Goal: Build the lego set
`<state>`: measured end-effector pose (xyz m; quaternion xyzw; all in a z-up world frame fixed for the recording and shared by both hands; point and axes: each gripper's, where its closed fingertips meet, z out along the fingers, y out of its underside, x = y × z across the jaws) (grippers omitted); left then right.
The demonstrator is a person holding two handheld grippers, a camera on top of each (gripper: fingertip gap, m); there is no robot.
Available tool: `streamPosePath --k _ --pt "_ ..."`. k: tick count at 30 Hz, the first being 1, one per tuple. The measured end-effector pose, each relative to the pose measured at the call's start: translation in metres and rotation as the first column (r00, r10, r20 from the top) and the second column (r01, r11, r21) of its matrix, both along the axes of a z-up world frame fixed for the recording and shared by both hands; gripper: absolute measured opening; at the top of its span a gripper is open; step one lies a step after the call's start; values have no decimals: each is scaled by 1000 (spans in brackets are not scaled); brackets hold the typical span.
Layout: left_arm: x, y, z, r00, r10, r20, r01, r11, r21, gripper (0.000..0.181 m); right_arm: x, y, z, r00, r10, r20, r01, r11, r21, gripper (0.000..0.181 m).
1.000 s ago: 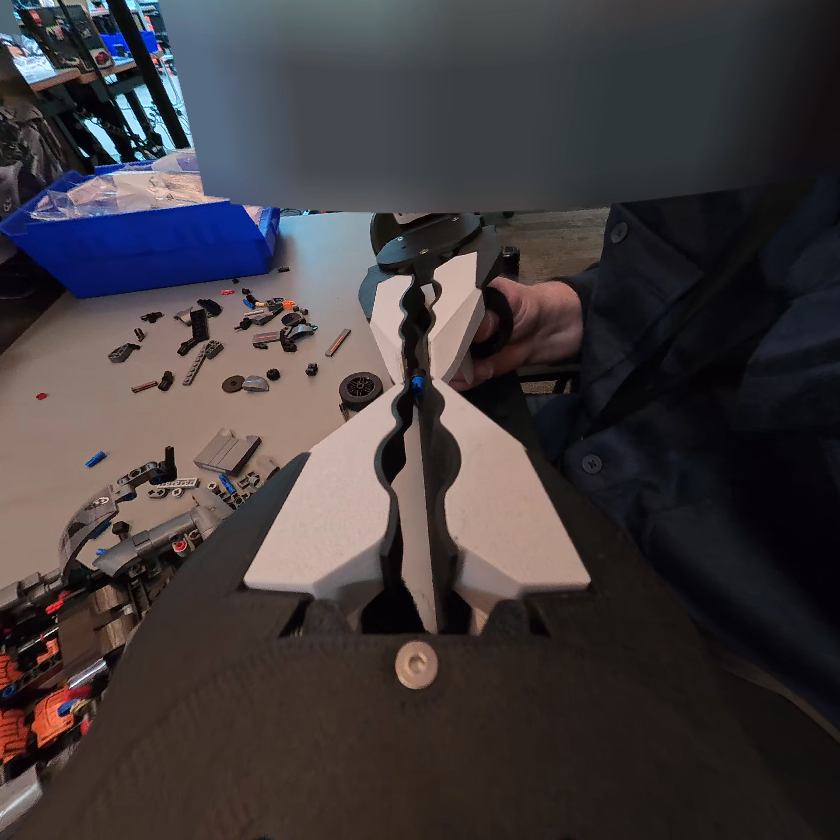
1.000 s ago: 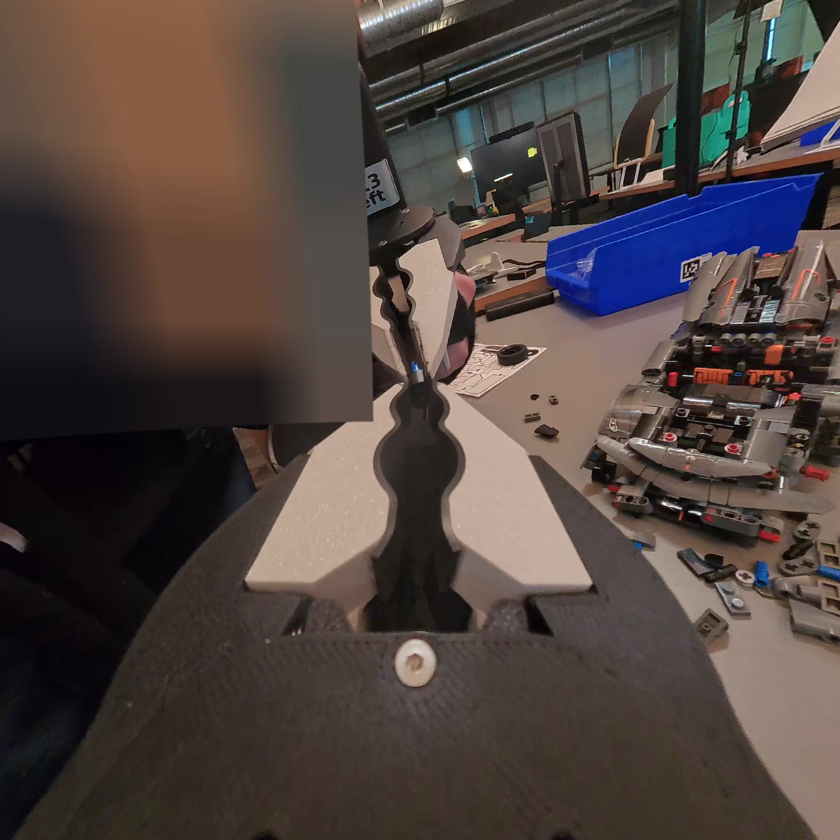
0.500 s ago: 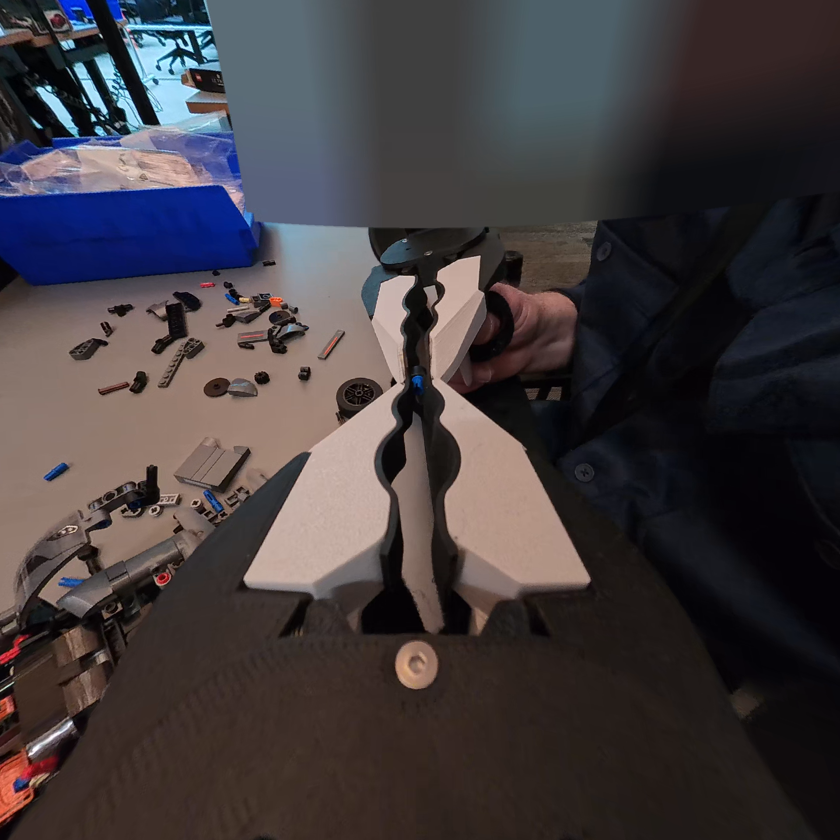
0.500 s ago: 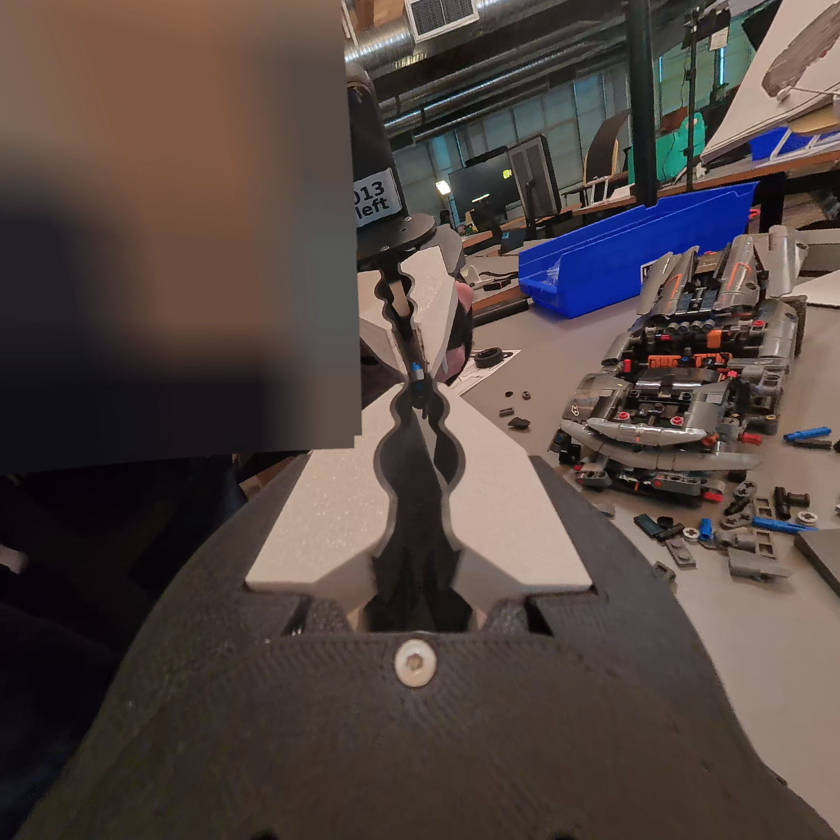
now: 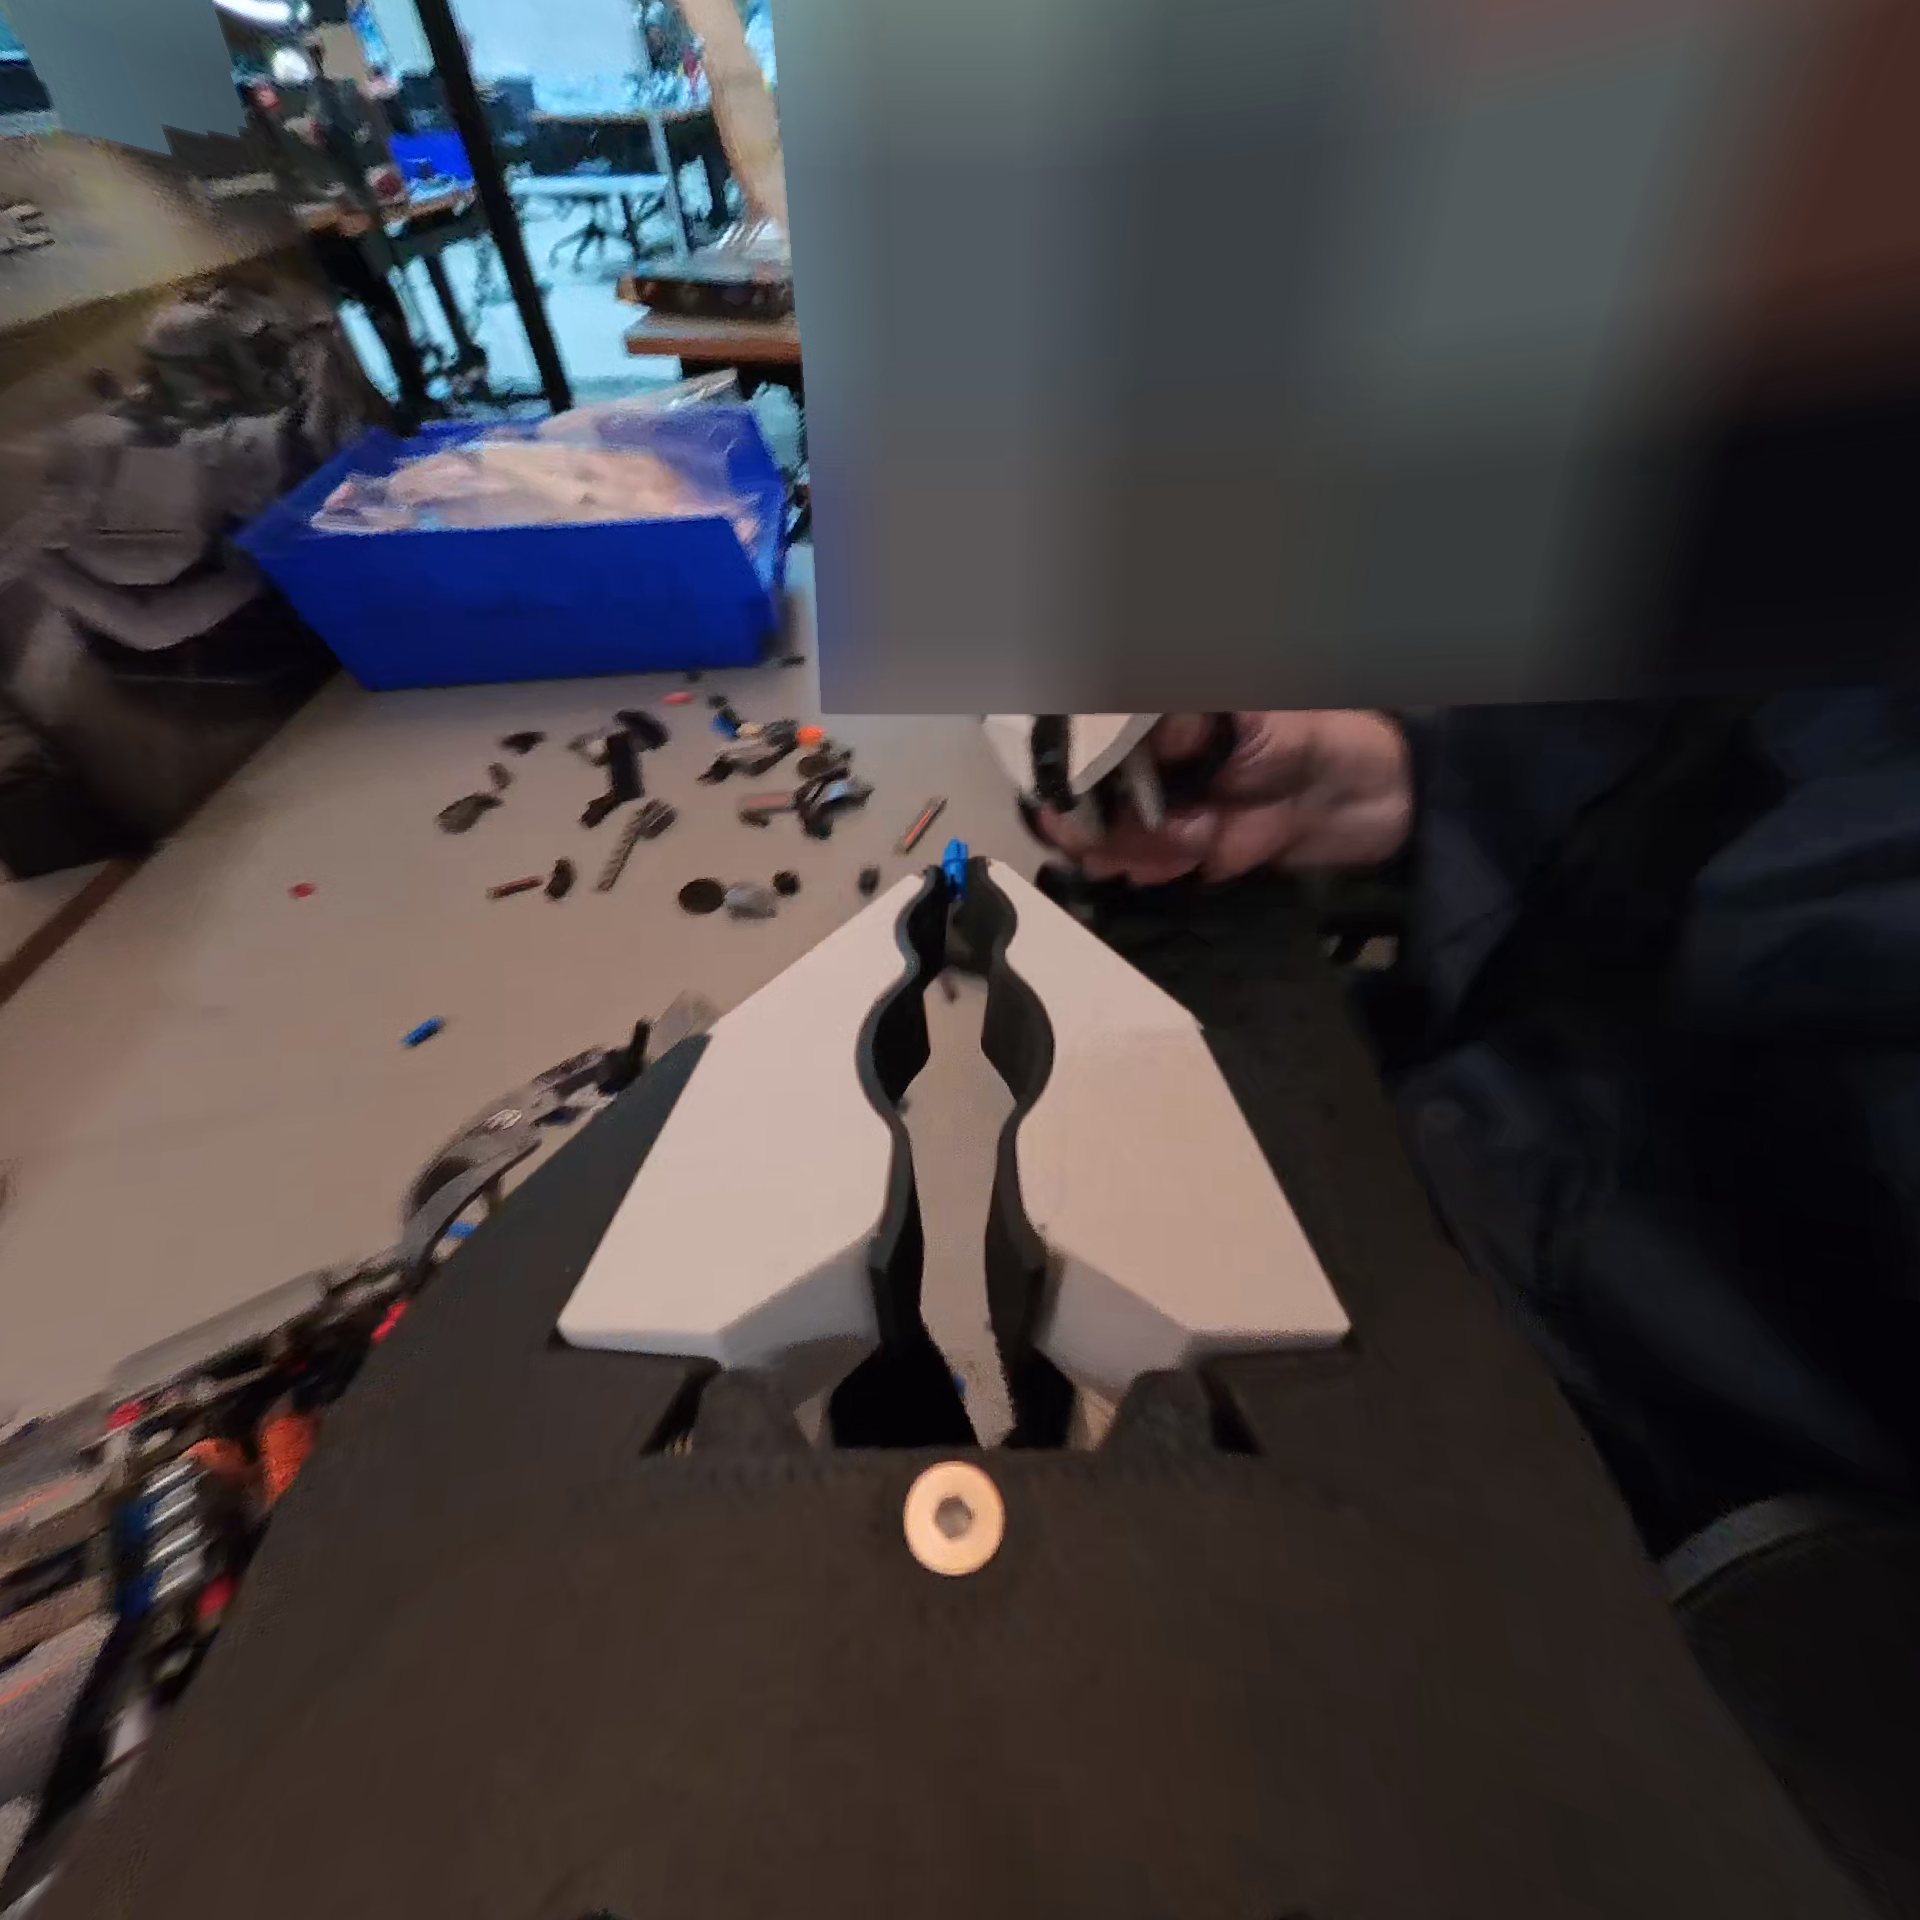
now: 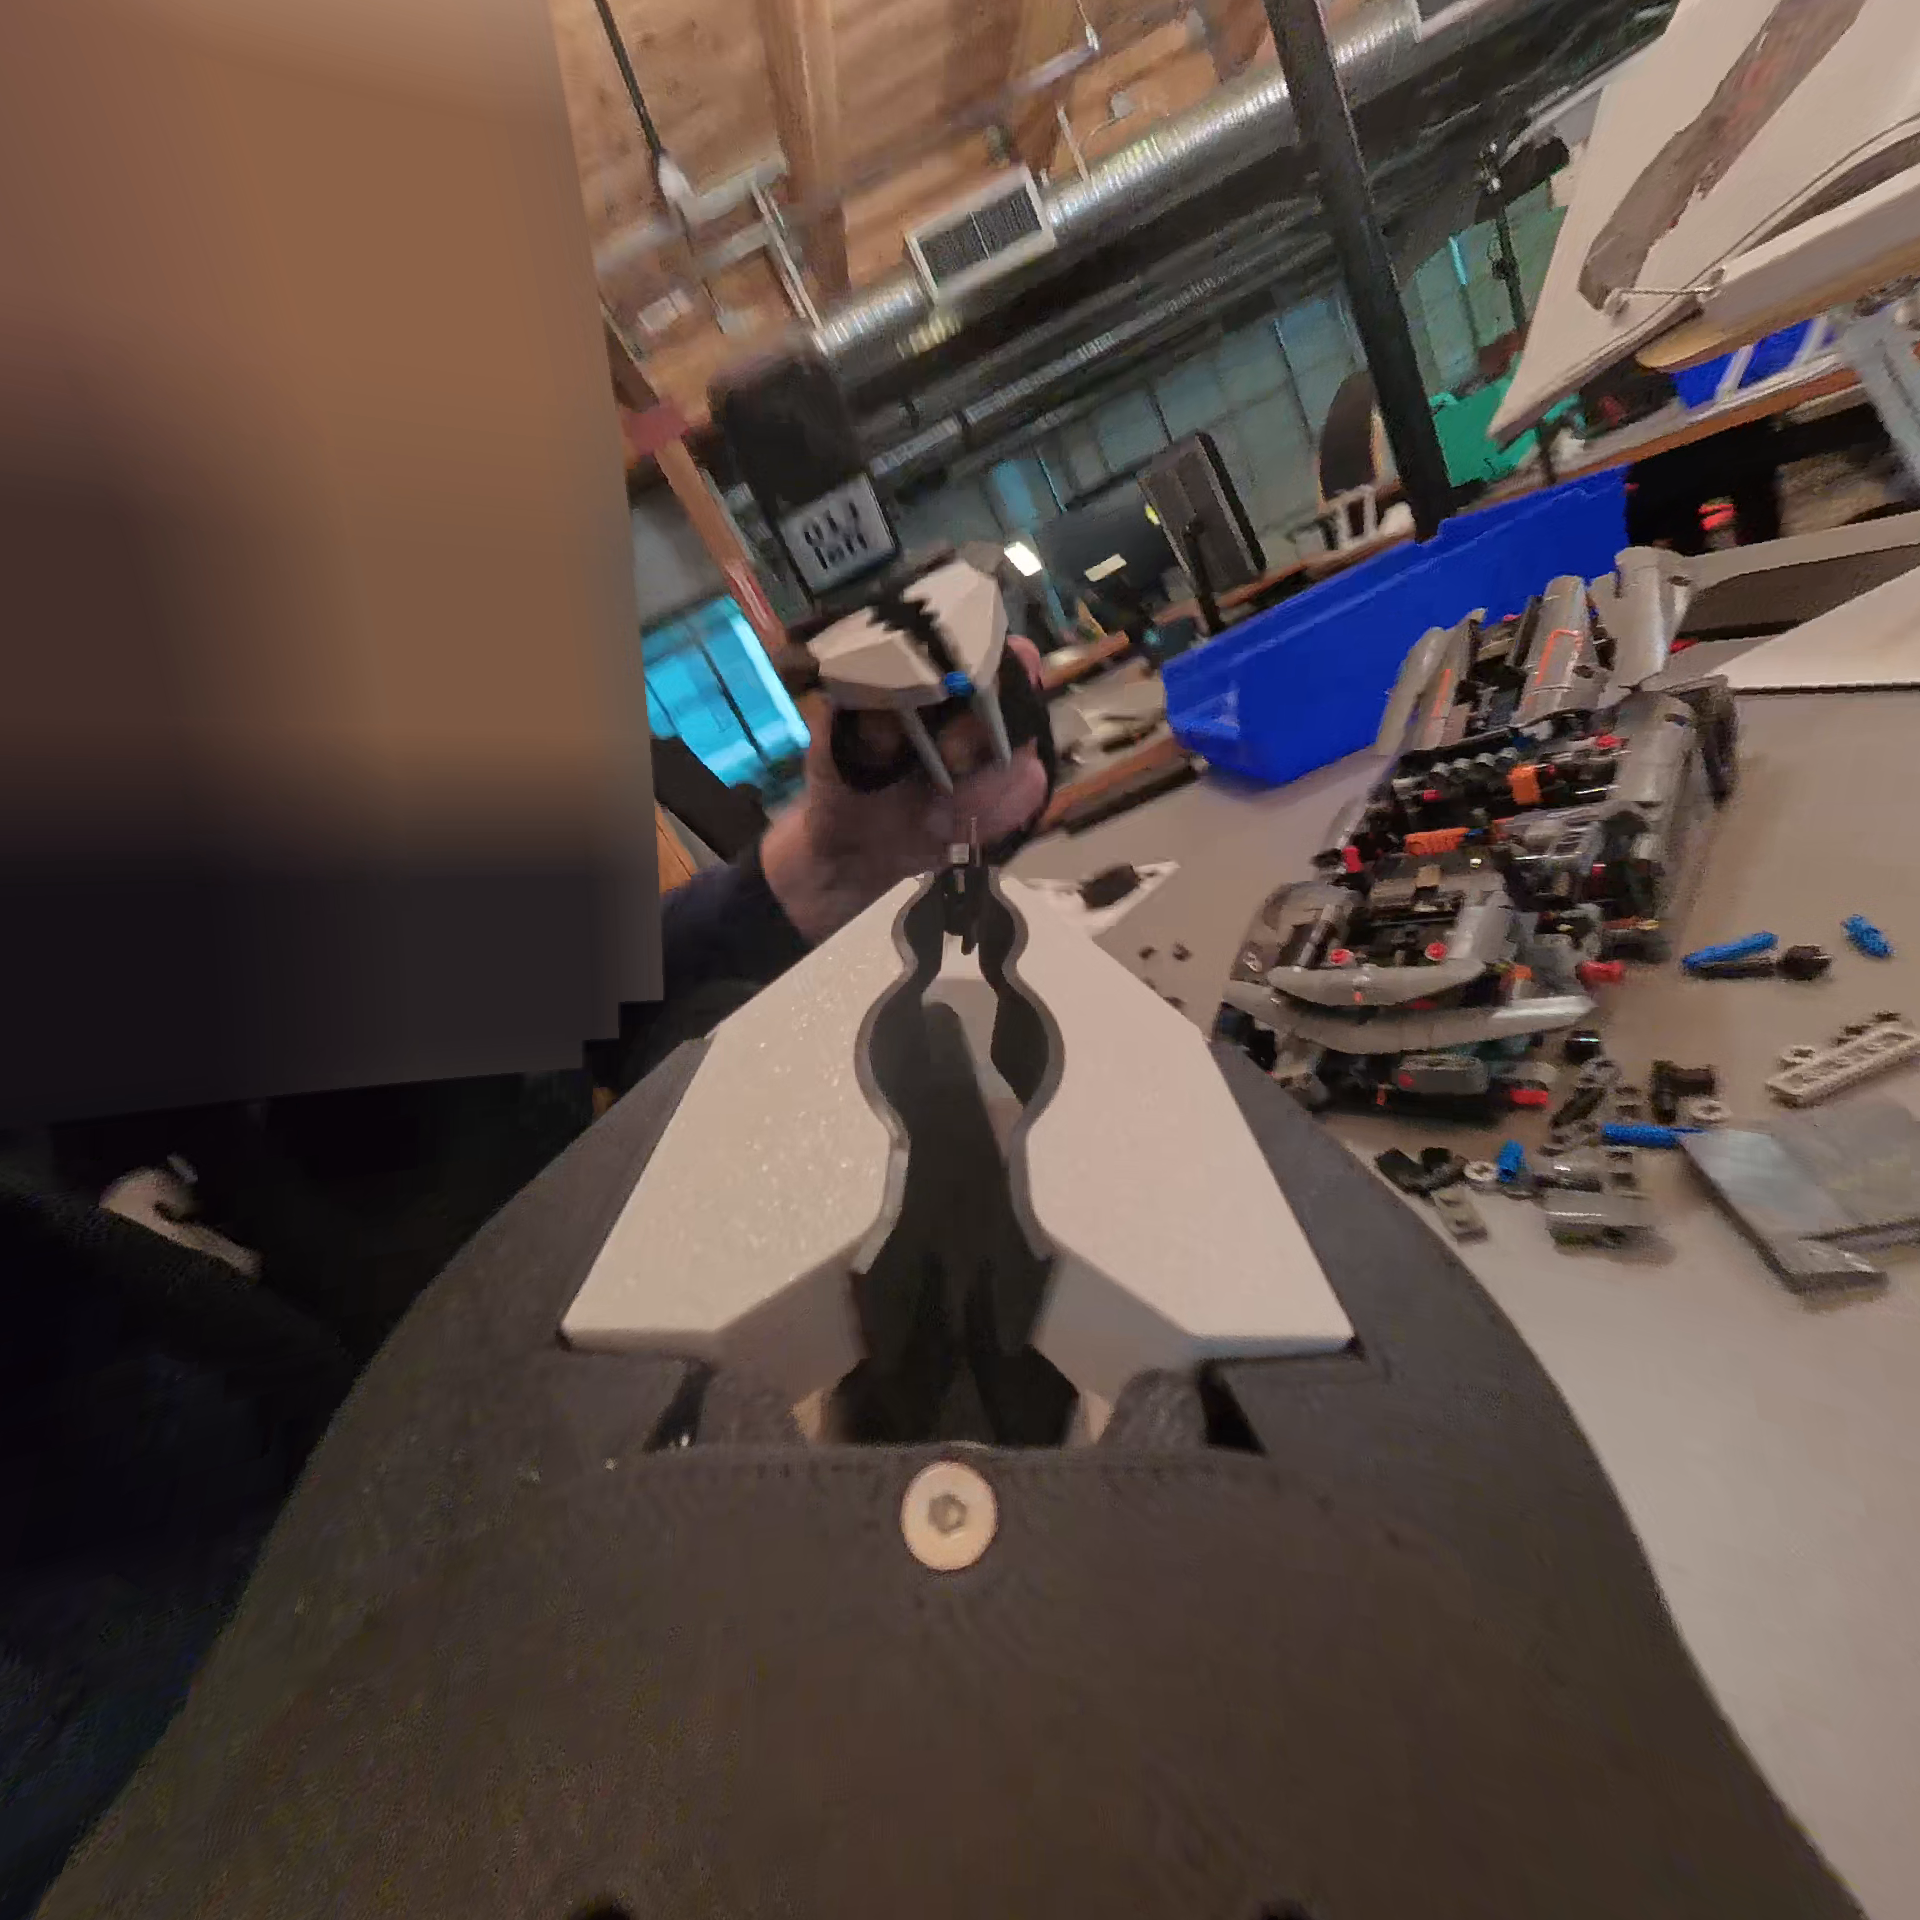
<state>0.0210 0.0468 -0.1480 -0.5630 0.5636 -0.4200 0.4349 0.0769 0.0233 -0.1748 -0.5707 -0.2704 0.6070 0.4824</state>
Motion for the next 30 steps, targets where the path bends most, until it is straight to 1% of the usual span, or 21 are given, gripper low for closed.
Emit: streamPosePath --k 1,2,3,4,5,7,8,9,10,12,13,14,16,17,19,20,22,24,27,30 --pt "-1 -1 -3 1000 -2 -15 2 1000 1 1 -3 -1 -2 999 -9 36 9 1000 19 4" --pt "-1 -5 -9 999 -17 -47 17 1000 -7 2 -3 1 -2 999 -12 33 12 1000 11 5" --pt "-3 -5 -15 997 -3 -76 5 1000 23 2 0 4 -2 1000 -13 10 13 1000 -11 4" --pt "-6 -7 -21 994 -6 -112 9 1000 26 2 1 6 -2 1000 -11 -2 11 1000 -26 4" --pt "-11 -12 -32 985 -32 -171 33 999 3 2 -1 5 -4 1000 1 18 -1 1000 -26 4" --pt "-23 -11 -45 977 8 -214 -2 1000 28 2 -9 0 -10 996 21 84 -20 1000 -9 4" --pt "-30 -14 -55 969 3 -249 -5 1000 -7 2 -12 -1 -12 994 25 102 -25 1000 -6 5" --pt "-39 -14 -70 947 20 -319 -26 1000 -14 2 -13 -1 -14 993 32 115 -31 999 -11 4" --pt "-47 -10 -84 927 62 -370 -58 998 22 2 -15 -1 -16 991 40 128 -38 999 -16 4" --pt "-57 -16 -106 894 59 -445 -68 998 -4 2 -20 -1 -19 986 49 161 -47 999 -14 4" --pt "-61 -15 -117 874 84 -479 -86 996 19 2 -23 -2 -22 981 55 184 -53 998 -14 4" --pt "-61 -15 -124 868 92 -488 -87 996 33 2 -26 -2 -25 977 59 206 -57 998 -15 5" --pt "-63 -19 -139 844 79 -530 -92 996 3 2 -30 -2 -29 969 62 240 -60 998 -16 5" --pt "-65 -17 -145 832 89 -548 -97 995 14 2 -31 -2 -31 963 64 261 -61 998 -18 5" --pt "-68 -18 -156 807 81 -585 -99 995 1 2 -31 1 -36 949 37 314 -36 999 -8 4" --pt "-69 -16 -161 796 88 -598 -109 994 2 2 -31 3 -40 935 24 354 -25 1000 -4 5" --pt "-72 -19 -170 773 63 -632 -98 995 -20 3 -29 8 -53 887 -17 461 6 1000 26 5" --pt "-71 -17 -172 777 71 -625 -99 995 -10 3 -27 11 -64 827 -48 560 13 998 66 5" --pt "-72 -17 -176 769 67 -636 -105 994 -23 7 -29 11 -79 761 -40 648 -10 997 73 5" --pt "-69 -18 -177 782 54 -621 -112 992 -55 15 -29 12 -91 701 -47 711 -18 996 84 5"
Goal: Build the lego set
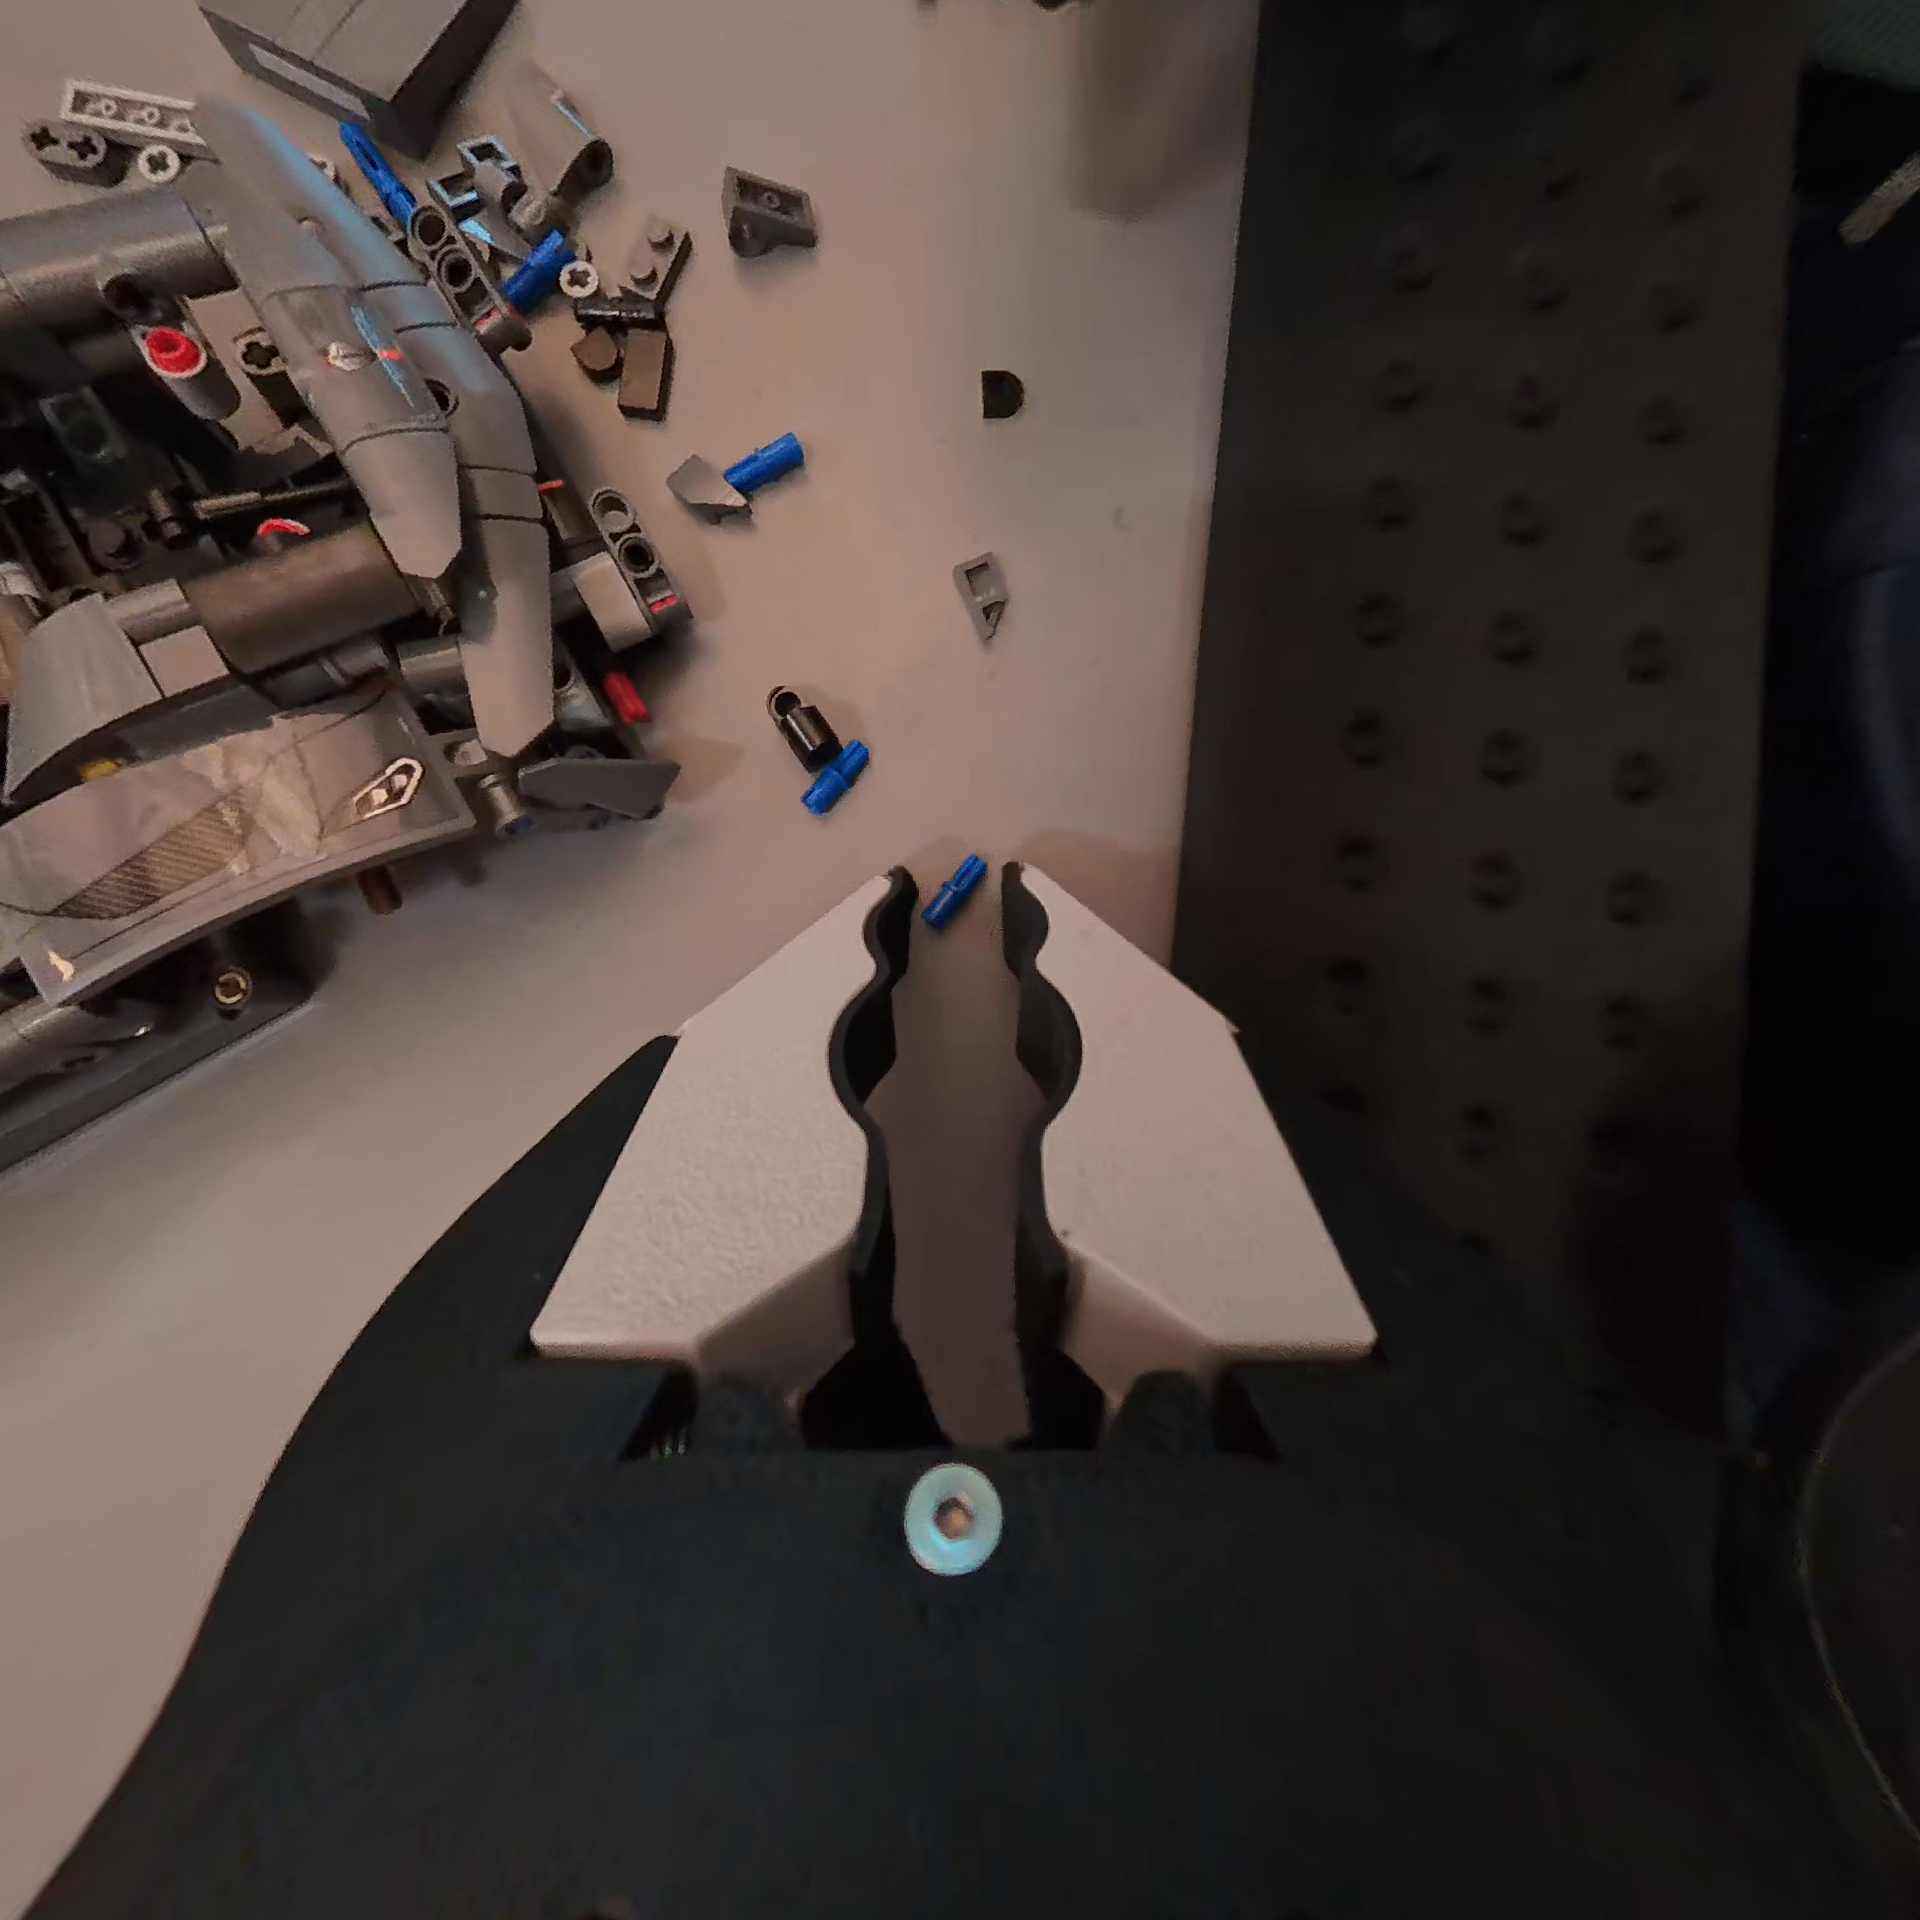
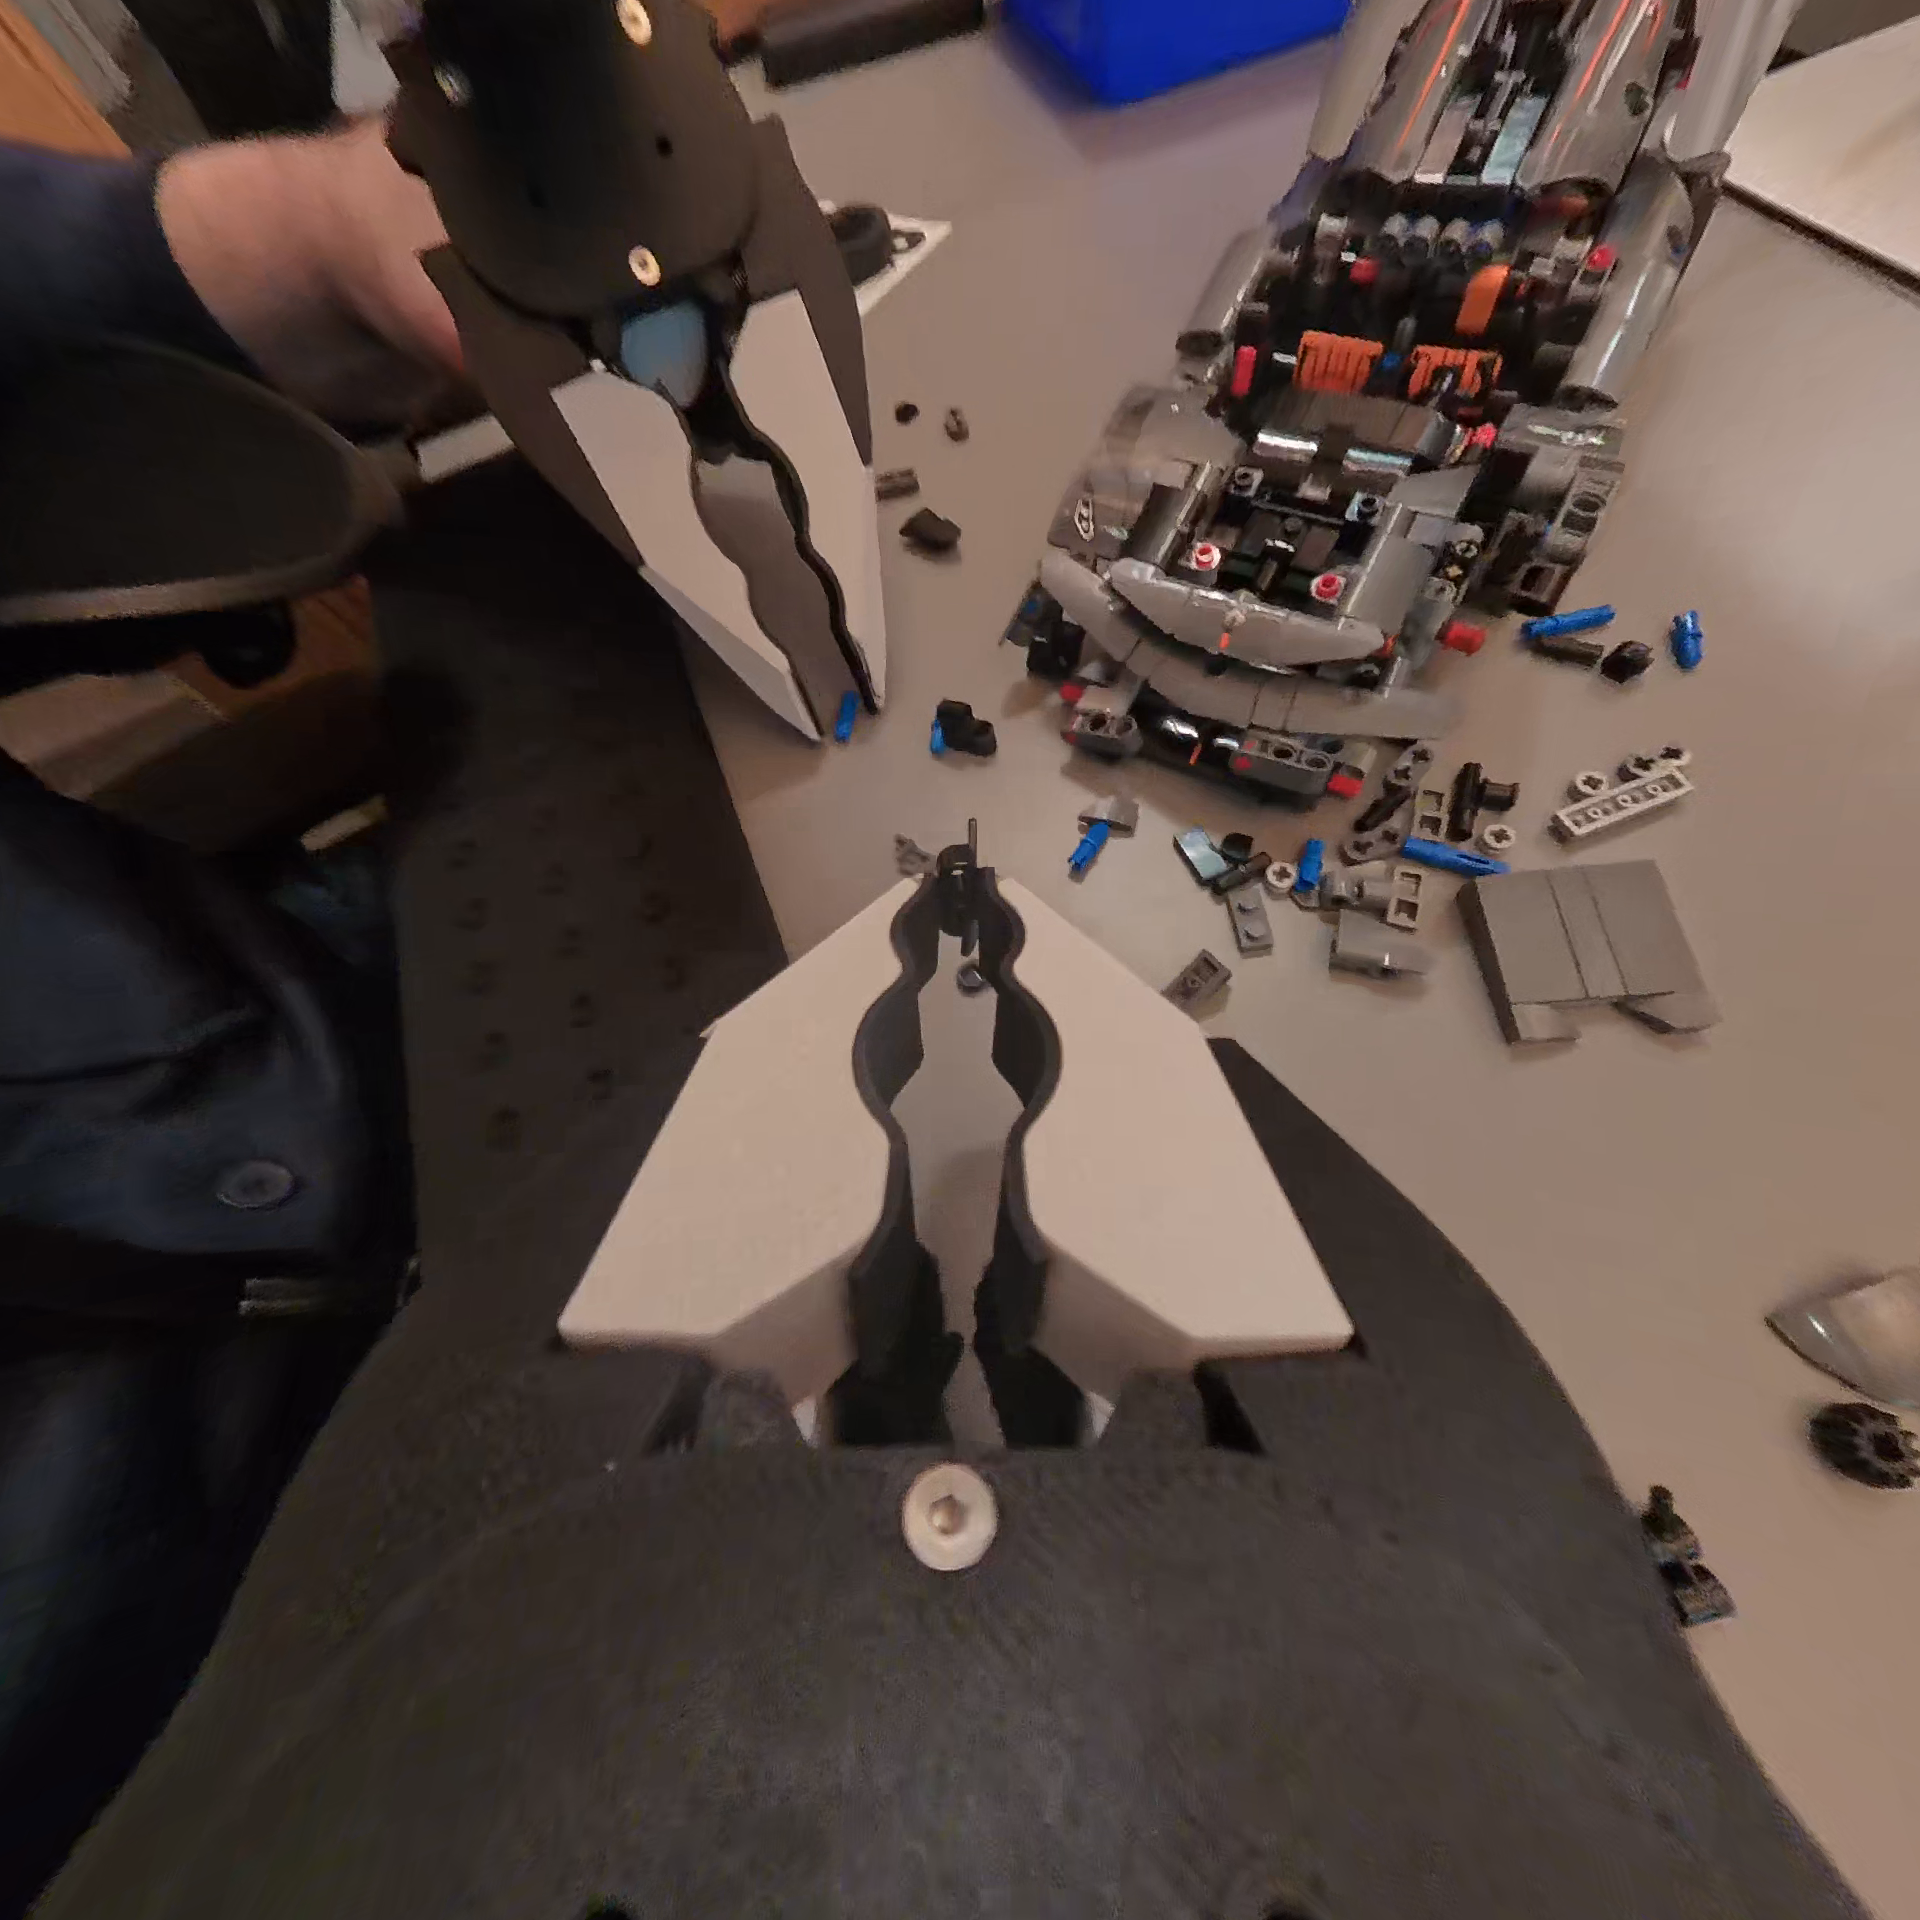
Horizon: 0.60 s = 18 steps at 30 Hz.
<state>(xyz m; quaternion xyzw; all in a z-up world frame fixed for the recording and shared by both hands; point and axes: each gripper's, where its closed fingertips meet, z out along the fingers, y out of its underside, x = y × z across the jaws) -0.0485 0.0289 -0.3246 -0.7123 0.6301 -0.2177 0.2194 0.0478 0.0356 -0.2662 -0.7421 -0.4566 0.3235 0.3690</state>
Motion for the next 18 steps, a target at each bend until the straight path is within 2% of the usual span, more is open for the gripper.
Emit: streamPosePath --k 7,18 --pt "0 2 1 1000 10 9 -10 1000 5 24 17 13 -28 969 -45 241 27 997 78 5" --pt "-2 8 11 998 44 55 -44 999 9 24 31 13 -57 895 -21 445 -31 993 111 5"
